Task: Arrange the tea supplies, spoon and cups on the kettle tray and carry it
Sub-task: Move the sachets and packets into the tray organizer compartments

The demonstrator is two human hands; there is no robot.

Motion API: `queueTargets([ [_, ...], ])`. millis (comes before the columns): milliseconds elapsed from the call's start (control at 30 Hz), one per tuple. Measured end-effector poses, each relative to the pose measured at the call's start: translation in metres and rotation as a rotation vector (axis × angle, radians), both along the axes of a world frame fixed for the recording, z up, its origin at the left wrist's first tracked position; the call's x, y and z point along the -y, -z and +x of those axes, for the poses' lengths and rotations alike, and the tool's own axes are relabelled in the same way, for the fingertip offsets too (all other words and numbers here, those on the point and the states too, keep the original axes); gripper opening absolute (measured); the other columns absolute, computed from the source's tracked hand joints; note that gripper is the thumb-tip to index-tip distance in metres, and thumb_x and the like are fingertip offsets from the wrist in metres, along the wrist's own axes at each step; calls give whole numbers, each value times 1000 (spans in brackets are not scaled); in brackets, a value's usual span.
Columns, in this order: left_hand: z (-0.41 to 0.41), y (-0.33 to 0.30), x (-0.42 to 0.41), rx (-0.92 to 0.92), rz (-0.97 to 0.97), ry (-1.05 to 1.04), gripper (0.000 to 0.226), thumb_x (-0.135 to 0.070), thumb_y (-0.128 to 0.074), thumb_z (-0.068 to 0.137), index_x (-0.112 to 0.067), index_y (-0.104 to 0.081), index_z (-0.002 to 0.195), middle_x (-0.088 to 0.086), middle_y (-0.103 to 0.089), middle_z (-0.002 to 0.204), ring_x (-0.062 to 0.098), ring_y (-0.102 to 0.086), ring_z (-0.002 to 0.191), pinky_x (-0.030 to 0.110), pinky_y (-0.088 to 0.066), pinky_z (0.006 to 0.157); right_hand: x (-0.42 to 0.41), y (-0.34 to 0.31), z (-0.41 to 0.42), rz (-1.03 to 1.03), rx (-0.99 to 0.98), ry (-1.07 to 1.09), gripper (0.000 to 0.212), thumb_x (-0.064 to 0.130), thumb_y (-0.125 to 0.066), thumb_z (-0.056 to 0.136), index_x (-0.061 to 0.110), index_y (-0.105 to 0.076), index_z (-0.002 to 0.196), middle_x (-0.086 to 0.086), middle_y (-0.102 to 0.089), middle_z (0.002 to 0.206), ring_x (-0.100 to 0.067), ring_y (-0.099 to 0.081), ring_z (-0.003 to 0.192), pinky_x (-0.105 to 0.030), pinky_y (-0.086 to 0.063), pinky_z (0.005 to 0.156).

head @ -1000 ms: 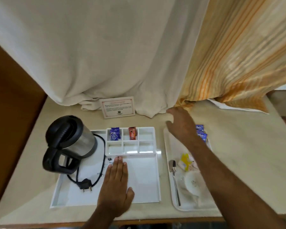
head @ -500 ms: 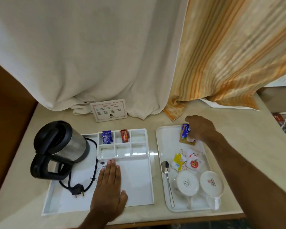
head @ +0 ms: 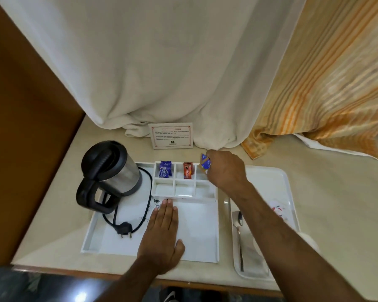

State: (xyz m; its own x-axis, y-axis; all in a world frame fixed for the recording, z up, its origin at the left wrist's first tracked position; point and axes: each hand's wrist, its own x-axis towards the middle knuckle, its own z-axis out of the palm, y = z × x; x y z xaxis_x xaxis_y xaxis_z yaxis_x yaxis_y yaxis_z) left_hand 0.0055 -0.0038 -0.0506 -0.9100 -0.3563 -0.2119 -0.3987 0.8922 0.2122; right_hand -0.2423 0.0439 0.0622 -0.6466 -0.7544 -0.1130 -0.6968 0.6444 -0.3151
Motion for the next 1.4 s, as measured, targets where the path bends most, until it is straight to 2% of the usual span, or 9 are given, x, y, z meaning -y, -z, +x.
queueTargets([
  [167,1,3,0,-2,-4,-8,89,-46,-40,85,-4,1,153,19,7,162,29,14,149,47,-2,118,20,17,4,143,-120,-62,28,16,-73,74,17,-64,101,-7,-69,94,-27,-66,83,-30,-39,60],
  [333,1,3,0,-5,1,-9,89,-47,-36,86,-6,6,153,17,12,162,28,17,149,49,-3,121,13,33,3,4,-125,-77,25,23,-70,80,13,-59,101,-11,-71,97,-28,-65,78,-30,-38,59],
  [533,1,1,-1,6,0,-13,88,-47,-34,86,-5,4,153,18,10,162,28,16,149,50,-6,122,2,32,0,-138,-43,32,24,33,-65,85,13,-57,96,-10,-72,96,-30,-64,77,-32,-42,63],
  [867,1,4,-1,-12,-21,-9,90,-45,-42,84,-3,-3,153,19,3,163,31,9,150,47,-5,119,5,37,1,-212,97,87,29,24,-69,84,11,-55,105,-12,-68,103,-28,-63,85,-30,-45,66],
  [1033,2,6,-1,1,-29,-14,90,-46,-41,84,-4,-1,154,18,5,163,29,12,150,48,-4,121,-1,53,14,19,-354,-90,29,31,-71,81,14,-56,100,-8,-57,98,-24,-51,90,-31,-37,59],
  [1167,2,8,0,-21,-32,2,90,-45,-43,83,-2,-6,153,20,0,163,31,7,150,46,-4,119,-15,49,15,-60,-149,-42,61,56,-54,87,12,-43,127,-14,-49,115,-28,-47,99,-40,-46,78],
  [1267,3,8,1,-16,-26,9,89,-46,-39,84,-2,-5,153,21,2,163,31,9,150,51,-10,121,-43,30,2,-198,15,128,62,49,-54,90,13,-38,138,-16,-48,128,-34,-44,113,-46,-42,90],
  [1300,3,9,1,-15,-26,6,89,-46,-38,84,-3,-4,154,20,4,163,31,10,150,52,-11,121,-59,26,-9,-80,-22,145,58,45,-55,90,14,-40,137,-15,-50,129,-35,-45,115,-46,-42,91],
  [1400,3,8,0,-5,-25,0,88,-48,-36,85,-5,-1,154,19,6,163,31,10,150,52,-11,121,-108,17,-35,499,-40,77,58,45,-64,80,21,-47,130,-8,-58,124,-33,-49,115,-44,-39,94],
])
